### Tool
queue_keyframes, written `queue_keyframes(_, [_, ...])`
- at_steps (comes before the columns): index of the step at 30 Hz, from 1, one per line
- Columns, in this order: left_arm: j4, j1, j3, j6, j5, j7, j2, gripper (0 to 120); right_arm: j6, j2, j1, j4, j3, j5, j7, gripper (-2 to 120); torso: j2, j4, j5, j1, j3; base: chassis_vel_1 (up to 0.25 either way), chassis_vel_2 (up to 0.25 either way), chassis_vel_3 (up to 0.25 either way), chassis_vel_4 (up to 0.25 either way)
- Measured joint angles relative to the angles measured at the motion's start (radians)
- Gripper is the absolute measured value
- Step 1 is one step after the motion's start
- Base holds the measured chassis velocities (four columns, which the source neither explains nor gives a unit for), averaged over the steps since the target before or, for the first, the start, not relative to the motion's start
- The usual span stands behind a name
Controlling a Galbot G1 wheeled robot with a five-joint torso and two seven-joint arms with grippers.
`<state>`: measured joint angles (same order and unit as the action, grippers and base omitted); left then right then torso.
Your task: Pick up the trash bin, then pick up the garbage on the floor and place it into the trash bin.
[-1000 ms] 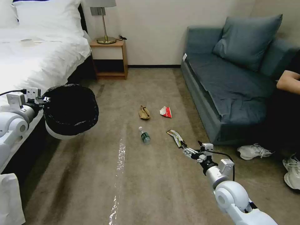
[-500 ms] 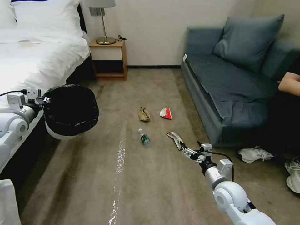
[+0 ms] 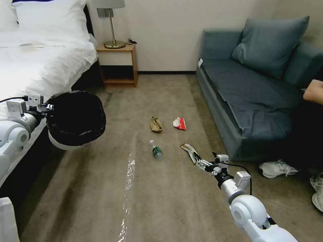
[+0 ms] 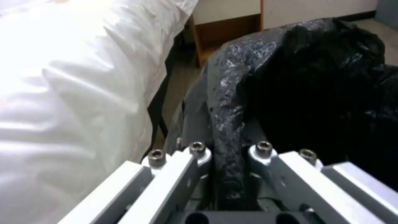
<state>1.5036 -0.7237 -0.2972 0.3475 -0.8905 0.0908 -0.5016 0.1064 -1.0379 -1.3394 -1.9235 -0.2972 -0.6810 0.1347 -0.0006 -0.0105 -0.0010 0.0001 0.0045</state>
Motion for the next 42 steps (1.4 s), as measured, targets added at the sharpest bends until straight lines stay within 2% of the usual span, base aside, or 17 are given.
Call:
queue_keyframes(16, [0.010, -0.017, -0.011, -0.002, -0.001, -0.002, 0.009, 5, 0.000, -0.009, -0.012, -0.002, 0.005, 0.020, 0.000, 100, 0.000, 0.0001, 0.0000, 0.000, 0.000, -0.045, 0.036, 0.036, -0.033])
queue_keyframes(29, [-0.002, -0.014, -0.005, -0.003, 0.007, -0.004, -0.012, 5, -0.003, -0.010, -0.009, 0.017, 0.010, 0.024, -0.004, 100, 0.000, 0.0000, 0.0000, 0.000, 0.000, -0.063, 0.059, 0.057, -0.067])
queue_keyframes(42, [-0.019, -0.009, -0.003, -0.006, 0.015, -0.015, -0.016, 5, -0.004, -0.020, 0.021, 0.042, 0.032, 0.023, -0.005, 100, 0.000, 0.0003, 0.0000, 0.000, 0.000, -0.059, 0.060, 0.062, -0.057])
